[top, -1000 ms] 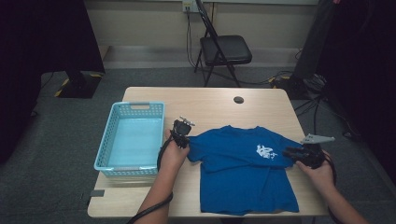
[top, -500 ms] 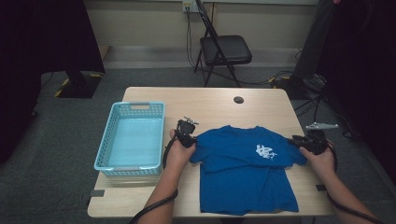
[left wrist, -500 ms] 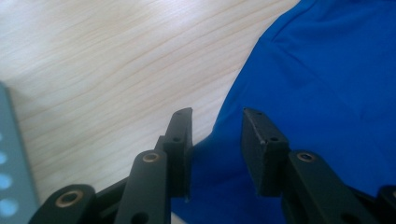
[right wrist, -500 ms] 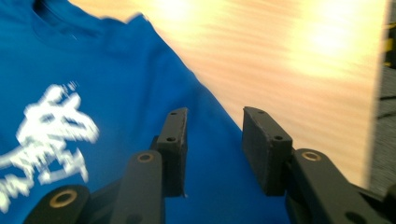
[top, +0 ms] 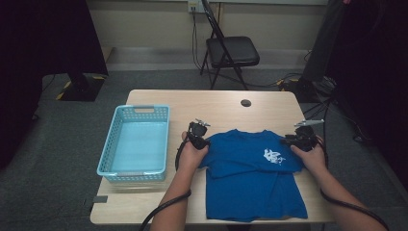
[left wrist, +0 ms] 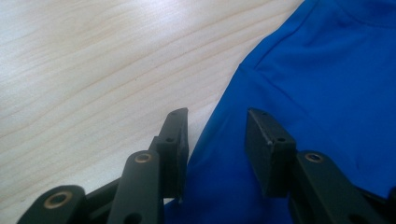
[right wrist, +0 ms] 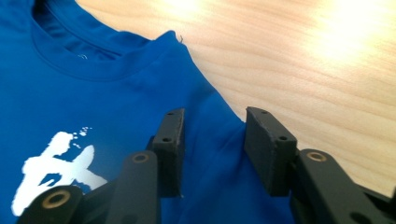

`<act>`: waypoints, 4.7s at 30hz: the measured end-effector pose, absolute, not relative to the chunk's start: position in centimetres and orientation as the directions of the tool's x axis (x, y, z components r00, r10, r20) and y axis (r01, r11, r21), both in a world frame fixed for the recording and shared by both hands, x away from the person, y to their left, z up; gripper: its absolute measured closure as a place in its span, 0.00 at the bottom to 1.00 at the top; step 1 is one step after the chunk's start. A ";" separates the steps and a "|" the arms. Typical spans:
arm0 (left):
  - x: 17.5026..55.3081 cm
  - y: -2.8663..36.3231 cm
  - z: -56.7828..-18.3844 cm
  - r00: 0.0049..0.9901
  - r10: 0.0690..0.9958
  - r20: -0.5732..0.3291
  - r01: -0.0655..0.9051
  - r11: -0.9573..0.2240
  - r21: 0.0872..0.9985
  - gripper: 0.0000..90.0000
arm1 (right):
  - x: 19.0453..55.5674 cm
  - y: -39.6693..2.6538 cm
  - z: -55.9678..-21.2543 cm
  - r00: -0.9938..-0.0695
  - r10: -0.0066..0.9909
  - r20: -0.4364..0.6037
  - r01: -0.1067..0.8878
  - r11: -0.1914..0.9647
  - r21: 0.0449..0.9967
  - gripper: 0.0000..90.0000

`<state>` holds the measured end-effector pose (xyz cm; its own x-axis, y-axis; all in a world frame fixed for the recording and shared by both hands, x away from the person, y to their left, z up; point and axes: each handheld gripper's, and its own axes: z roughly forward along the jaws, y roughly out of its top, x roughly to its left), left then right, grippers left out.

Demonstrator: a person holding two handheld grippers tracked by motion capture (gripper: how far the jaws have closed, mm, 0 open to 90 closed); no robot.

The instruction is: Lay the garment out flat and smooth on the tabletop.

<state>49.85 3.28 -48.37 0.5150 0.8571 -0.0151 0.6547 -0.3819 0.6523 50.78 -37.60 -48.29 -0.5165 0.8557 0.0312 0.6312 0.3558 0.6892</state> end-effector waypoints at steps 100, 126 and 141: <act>52.7 7.8 -48.2 0.279 0.959 0.057 0.723 -0.249 0.645 0.64 | 54.0 -42.7 -47.9 -0.309 0.945 -0.109 0.708 0.305 0.637 0.78; 50.4 4.6 -48.3 0.449 0.893 0.014 0.616 -0.321 0.719 0.57 | 45.6 -39.3 -47.1 -0.576 0.817 0.040 0.615 0.400 0.680 0.69; 50.8 6.2 -49.1 0.392 0.920 0.016 0.645 -0.287 0.708 0.56 | 41.2 -37.4 -48.5 -0.668 0.744 0.008 0.557 0.492 0.669 0.69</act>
